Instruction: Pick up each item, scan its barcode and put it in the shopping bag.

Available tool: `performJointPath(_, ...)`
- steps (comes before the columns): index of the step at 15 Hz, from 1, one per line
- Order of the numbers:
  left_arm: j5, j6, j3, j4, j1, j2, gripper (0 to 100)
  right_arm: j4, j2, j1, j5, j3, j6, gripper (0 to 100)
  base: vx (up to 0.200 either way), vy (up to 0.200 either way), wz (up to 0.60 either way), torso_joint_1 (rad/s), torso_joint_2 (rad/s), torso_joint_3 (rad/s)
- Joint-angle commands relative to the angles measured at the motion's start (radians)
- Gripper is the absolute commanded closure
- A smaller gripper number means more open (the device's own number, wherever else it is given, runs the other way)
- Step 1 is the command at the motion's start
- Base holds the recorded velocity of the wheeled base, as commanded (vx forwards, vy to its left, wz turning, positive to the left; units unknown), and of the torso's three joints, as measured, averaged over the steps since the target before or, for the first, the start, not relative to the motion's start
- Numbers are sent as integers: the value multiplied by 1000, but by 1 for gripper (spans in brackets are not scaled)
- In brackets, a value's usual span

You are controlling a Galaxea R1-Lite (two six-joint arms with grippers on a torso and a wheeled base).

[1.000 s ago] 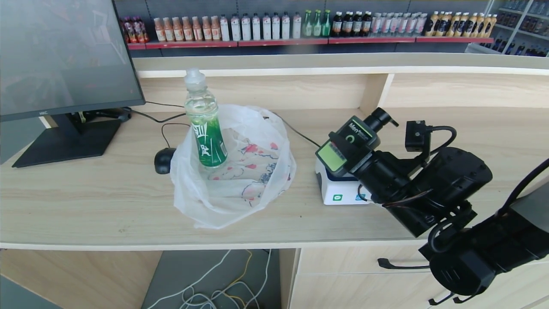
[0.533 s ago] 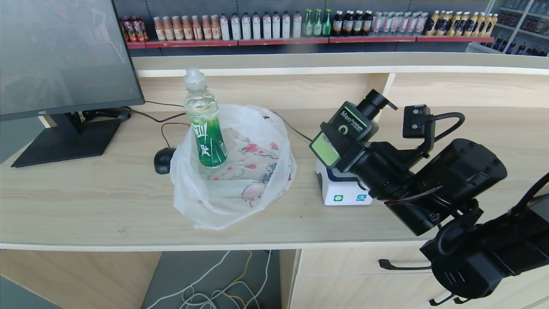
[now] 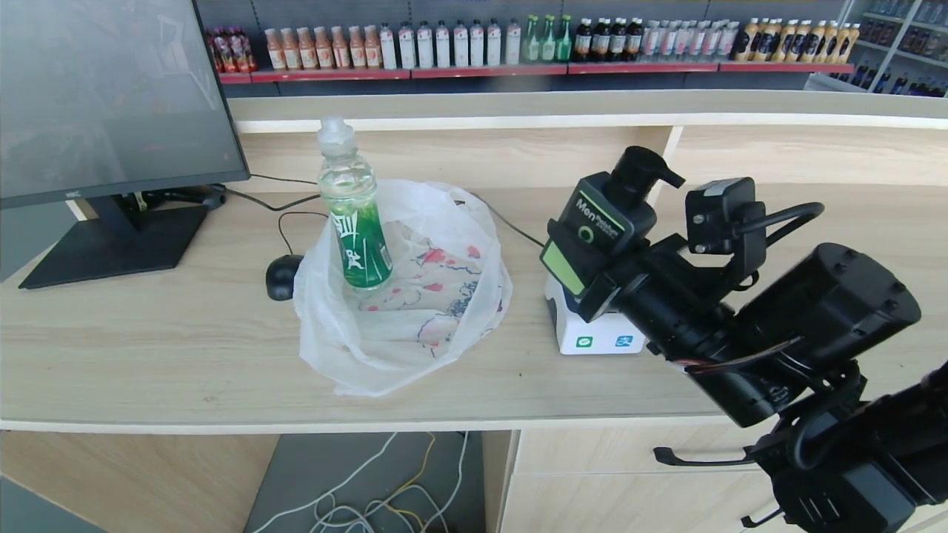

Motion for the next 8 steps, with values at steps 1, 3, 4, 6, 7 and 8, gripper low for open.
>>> performJointPath(1,0,0,0,0,0,0,0,-1,-17,-2,-17,61,-39,100,0,0,0,0,0,0)
performJointPath(3,0,0,0,0,0,0,0,-1,-13,-2,-125,44,-27,100,0,0,0,0,0,0)
performJointPath(4,0,0,0,0,0,0,0,-1,-7,-2,-138,29,-18,100,0,0,0,0,0,0)
performJointPath(6,0,0,0,-1,0,0,0,-1,7,1,-144,23,-13,100,0,0,0,0,0,0)
performJointPath(7,0,0,0,-1,0,0,0,-1,9,1,-146,20,-12,100,0,0,0,0,0,0)
performJointPath(8,0,0,0,0,0,0,0,-1,9,-3,-146,23,-10,100,0,0,0,0,0,0)
